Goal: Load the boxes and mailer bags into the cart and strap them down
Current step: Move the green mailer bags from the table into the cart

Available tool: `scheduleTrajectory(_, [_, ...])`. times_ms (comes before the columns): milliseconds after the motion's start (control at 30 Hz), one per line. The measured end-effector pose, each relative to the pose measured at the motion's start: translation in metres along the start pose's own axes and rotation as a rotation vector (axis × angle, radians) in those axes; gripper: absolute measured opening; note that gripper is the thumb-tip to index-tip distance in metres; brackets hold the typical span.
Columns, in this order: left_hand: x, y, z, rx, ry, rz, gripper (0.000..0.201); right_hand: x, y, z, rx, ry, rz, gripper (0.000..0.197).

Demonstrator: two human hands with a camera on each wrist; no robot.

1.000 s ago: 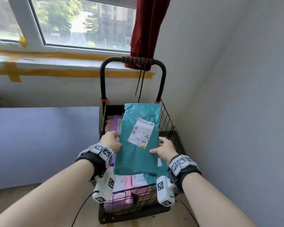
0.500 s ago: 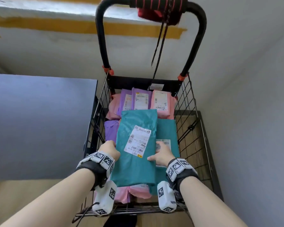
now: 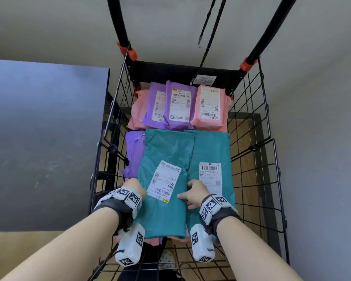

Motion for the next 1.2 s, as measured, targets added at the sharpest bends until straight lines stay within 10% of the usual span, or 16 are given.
scheduleTrajectory(233, [0.009,0.004,-0.005,-0.031,-0.019,-0.054,0.007,0.005,-0.006,0.015,0.153,0.056,0.027,0.044])
scheduleTrajectory(367, [0.019,0.006,-0.001,0.003,0.012,-0.157,0.037,0.018,-0.011,0.028,0.198,0.095,0.067,0.047])
scheduleTrajectory(700, [0.116,-0.015,0.062,0.129,0.208,-0.351,0.038,0.106,-0.061,0.053,0.334,0.169,0.261,0.041])
scheduleTrajectory(1200, [0.216,-0.218,0.140,0.203,0.529,-0.283,0.032,0.246,-0.225,-0.046,0.578,0.188,0.681,0.023])
Point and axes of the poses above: each hand's wrist, its own x-axis away from the middle knuckle, its own z-axis out of the back of the hand, y = z × x, the point moved 7 cm from there along -x, towards the middle knuckle, and after that the axes turned 14 degrees about z, right-handed, at the moved point
